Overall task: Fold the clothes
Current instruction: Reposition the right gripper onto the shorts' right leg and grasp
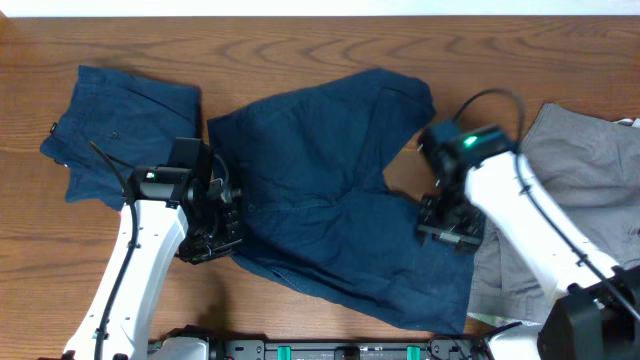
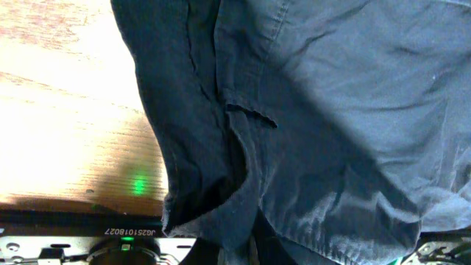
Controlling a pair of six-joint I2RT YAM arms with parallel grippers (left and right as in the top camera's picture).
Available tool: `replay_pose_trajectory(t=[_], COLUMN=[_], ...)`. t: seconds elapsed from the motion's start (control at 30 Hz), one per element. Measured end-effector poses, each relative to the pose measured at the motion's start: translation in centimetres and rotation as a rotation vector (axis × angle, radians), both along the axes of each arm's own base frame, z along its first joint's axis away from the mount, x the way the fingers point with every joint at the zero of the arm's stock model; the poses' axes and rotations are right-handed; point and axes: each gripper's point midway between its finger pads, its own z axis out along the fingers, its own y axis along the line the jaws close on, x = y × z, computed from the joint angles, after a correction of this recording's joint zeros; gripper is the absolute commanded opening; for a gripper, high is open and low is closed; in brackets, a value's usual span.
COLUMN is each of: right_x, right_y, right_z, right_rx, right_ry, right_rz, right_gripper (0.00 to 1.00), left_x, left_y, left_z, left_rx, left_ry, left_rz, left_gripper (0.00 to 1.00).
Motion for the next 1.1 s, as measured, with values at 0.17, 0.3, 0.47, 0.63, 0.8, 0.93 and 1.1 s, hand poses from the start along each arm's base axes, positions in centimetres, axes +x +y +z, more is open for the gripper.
replay_pose_trajectory(t=[0.17,0.3,0.47,0.63,0.8,0.93,1.1], right_x=[-3.5,-4.5,-4.6,-5.0,-4.3,-3.0,1.3], right_y=[3.3,6.0,7.5,6.5,4.7,3.0,1.9], right_z=[-2.2,-3.2,-4.4,-6.9,-8.7,-9.2,-9.7], right_rx=[0.001,0.046,0.091,0.082,0.07,0.038,0.087], right_ry=[0.038,0.01,-0.026,-0.021,-0.036,-0.07,-0.198], right_rz=[-0.03,-0.087,-0.166,-0.229,-0.309,-0.369,-0.4], right_gripper=[0.99,0.95,0.93,0.91,0.91,0.9,0.83], left_x=[0.2,0.8,1.5,1.7,1.8,2.0,2.6], left_y=[0.0,-0.1,-0.1,-0.2,-0.2,-0.2,-0.2], left_z=[0.0,0.0,-0.1,-0.1,-0.1,0.0,0.0], left_rx=[-0.001,-0.003,-0.006,-0.007,-0.007,-0.007,-0.01], left_ry=[-0.008,-0.035,-0.063,-0.071,-0.072,-0.082,-0.104], left_rz=[0.0,0.0,0.0,0.0,0.006,0.008,0.019], left_gripper=[0.06,0.06,0.06,0.06,0.06,0.06,0.06])
